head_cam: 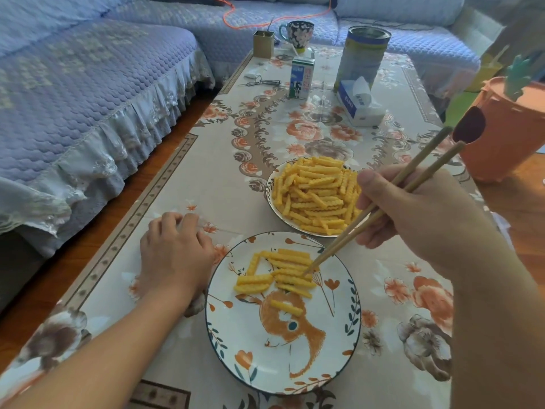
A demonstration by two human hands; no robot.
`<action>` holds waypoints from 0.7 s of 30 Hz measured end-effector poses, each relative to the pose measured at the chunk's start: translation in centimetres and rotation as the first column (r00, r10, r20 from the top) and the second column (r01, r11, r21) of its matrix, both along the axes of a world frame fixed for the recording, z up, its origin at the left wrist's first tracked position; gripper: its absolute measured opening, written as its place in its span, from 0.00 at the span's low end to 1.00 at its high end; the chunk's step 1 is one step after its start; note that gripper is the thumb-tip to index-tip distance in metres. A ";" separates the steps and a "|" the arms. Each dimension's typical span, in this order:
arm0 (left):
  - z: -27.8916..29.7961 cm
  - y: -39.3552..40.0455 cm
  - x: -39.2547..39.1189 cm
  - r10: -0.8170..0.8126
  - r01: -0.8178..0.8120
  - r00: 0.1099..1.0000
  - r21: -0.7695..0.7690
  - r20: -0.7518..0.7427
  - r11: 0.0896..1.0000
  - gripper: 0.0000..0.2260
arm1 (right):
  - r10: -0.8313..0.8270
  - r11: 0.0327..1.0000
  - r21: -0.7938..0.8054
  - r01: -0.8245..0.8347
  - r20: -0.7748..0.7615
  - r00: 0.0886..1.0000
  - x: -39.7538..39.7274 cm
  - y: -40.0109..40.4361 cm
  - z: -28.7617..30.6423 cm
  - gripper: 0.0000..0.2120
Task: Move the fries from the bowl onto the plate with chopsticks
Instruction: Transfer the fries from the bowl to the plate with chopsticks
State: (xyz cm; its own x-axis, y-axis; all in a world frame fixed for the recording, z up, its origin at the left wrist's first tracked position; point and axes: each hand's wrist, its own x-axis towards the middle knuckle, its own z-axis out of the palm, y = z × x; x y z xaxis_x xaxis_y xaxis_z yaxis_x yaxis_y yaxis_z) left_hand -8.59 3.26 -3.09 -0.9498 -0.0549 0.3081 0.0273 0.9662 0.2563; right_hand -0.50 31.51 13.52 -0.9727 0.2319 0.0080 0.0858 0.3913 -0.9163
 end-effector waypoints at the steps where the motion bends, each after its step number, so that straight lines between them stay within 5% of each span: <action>1: 0.0 0.0 0.0 -0.001 0.001 1.000 -0.003 0.001 1.000 0.14 | -0.046 0.999 0.017 0.047 -0.043 0.998 -0.1 0.4 -0.2 0.19; 8: 0.0 0.0 0.0 -0.002 0.002 1.000 0.003 0.013 1.000 0.14 | -0.276 0.960 -0.021 0.278 -0.210 0.938 -0.4 2.1 -0.5 0.20; 21: 0.0 0.1 0.0 -0.004 0.004 1.000 0.002 -0.008 1.000 0.13 | -0.294 0.954 -0.009 0.299 -0.205 0.933 -1.3 2.1 -1.6 0.20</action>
